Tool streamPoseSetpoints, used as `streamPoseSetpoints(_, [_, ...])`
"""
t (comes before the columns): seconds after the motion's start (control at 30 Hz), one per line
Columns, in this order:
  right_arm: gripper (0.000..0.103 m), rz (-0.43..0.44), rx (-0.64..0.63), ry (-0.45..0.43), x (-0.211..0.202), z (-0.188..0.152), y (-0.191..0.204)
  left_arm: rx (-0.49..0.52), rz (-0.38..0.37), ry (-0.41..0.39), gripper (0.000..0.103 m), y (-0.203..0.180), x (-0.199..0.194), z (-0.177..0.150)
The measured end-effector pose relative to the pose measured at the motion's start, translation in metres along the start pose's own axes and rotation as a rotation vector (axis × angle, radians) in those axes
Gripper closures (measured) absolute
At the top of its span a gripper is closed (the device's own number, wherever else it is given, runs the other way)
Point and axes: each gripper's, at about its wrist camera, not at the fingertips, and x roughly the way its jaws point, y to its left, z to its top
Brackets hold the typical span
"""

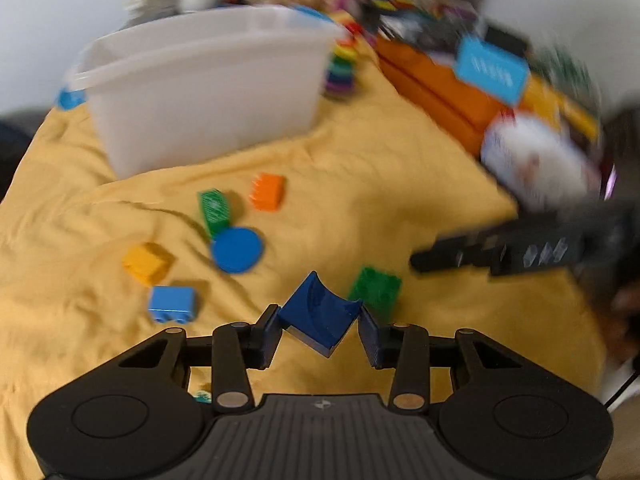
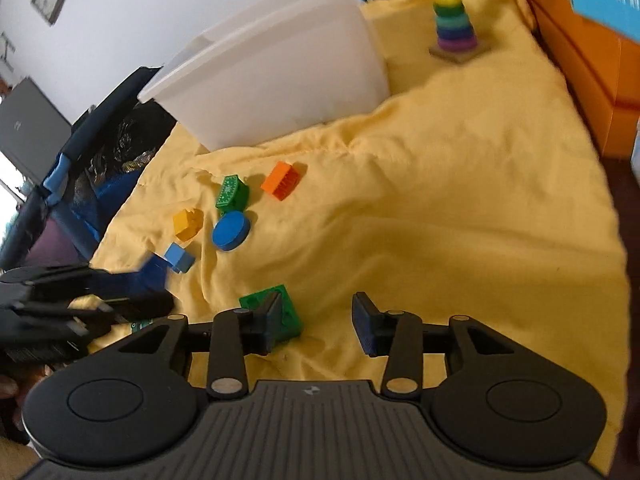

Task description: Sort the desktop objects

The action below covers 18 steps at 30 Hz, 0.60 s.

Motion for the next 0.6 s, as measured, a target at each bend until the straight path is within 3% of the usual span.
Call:
streamPoseSetpoints(0.1, [0.059, -0.045, -0.072, -0.016, -0.005, -0.004, 0.006, 0.068, 0.043, 0.062, 0.056, -0.008, 0.02, -0.011])
streamPoseSetpoints(0.3, [0.057, -0.129, -0.244, -0.02, -0.017, -0.013, 0.025, 0.131, 0.091, 0.035, 0.043, -0.017, 0.0, -0.01])
streamPoseSetpoints(0.53, [0.057, -0.092, -0.438, 0.006, 0.003, -0.012, 0.06, 0.131, 0.076, 0.045, 0.043, -0.017, 0.014, -0.012])
streamPoseSetpoints(0.6, [0.057, -0.083, -0.472, 0.045, 0.016, -0.012, 0.067, 0.117, 0.044, 0.017, 0.052, -0.013, 0.022, -0.014])
